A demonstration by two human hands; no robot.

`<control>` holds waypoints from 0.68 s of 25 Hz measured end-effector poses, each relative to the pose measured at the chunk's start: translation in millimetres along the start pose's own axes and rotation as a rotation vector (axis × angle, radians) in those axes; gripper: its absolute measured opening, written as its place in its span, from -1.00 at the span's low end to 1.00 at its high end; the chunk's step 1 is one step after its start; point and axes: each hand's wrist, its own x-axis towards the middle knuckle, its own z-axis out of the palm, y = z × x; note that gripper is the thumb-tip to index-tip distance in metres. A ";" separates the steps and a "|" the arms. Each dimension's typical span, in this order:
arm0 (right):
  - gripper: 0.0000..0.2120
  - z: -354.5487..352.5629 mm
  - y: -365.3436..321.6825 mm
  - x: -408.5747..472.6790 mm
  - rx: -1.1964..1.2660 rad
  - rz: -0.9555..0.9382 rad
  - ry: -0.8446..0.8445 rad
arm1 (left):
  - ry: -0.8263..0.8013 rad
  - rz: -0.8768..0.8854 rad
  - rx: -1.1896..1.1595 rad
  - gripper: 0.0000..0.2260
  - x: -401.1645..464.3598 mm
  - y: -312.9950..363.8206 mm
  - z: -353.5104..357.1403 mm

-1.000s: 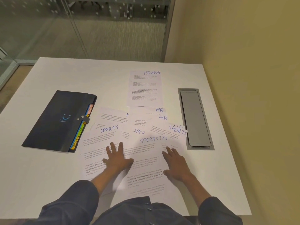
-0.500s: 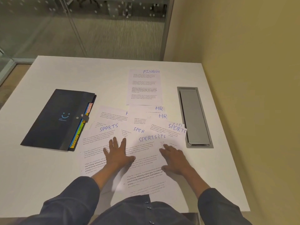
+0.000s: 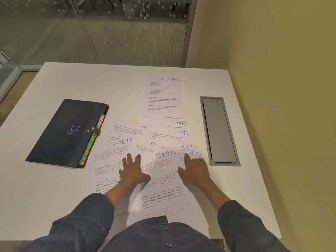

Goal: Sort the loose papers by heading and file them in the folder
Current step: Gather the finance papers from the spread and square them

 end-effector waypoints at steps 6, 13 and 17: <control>-0.37 6.3 -2.3 2.4 -0.001 0.071 -0.021 | -0.014 -0.010 0.032 0.00 -2.3 1.0 -0.6; -0.33 7.4 -4.0 5.6 -0.025 0.170 -0.049 | 0.061 0.091 0.179 -0.17 7.6 6.2 -11.5; -0.25 8.6 -12.5 9.8 0.024 0.045 -0.123 | 0.055 0.169 0.299 -0.24 13.5 6.0 -14.9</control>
